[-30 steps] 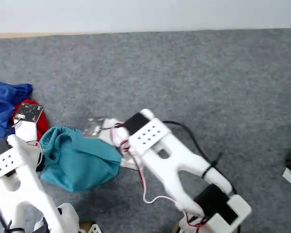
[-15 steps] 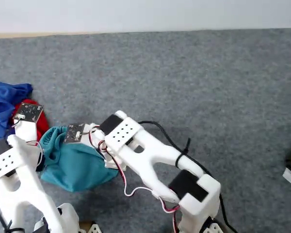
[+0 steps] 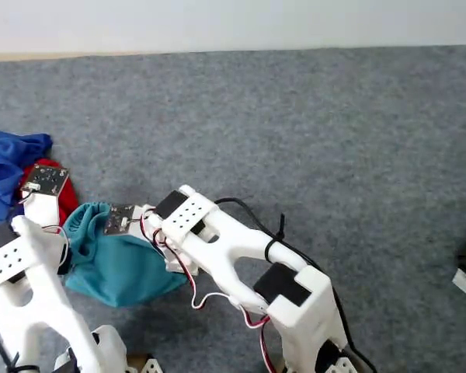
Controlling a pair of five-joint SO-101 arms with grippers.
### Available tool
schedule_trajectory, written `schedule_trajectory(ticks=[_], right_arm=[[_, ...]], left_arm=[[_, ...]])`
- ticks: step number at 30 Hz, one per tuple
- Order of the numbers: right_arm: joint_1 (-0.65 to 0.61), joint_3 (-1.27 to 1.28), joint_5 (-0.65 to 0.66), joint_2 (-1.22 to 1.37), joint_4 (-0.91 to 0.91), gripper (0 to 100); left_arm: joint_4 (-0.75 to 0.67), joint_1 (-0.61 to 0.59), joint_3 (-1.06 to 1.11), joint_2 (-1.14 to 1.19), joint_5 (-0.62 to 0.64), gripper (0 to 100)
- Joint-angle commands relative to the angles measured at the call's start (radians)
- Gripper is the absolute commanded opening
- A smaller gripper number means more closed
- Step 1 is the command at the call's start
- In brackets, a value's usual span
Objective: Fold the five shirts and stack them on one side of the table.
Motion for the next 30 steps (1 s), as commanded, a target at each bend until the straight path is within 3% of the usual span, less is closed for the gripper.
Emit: schedule_trajectory(ticks=[1, 10, 17, 24, 30], right_arm=[[0.024, -0.089, 0.011, 0.028, -0.001, 15.9], [0.088, -0.262, 0.011, 0.054, 0.07, 0.7], [0.117, -0.399, 0.011, 0.053, 0.228, 1.1], [0.174, -0.715, 0.02, 0.053, 0.435, 1.1], [0.272, -0.947, 0.064, -0.028, 0.532, 1.1]], left_arm=[[-0.008, -0.005, -0.01, -0.009, -0.005, 0], [-0.008, -0.005, -0.01, -0.014, -0.005, 0], [0.034, -0.002, -0.087, -0.015, -0.005, 0], [0.13, 0.006, -0.294, -0.015, -0.003, 0], [0.258, 0.12, -0.503, -0.015, 0.074, 0]])
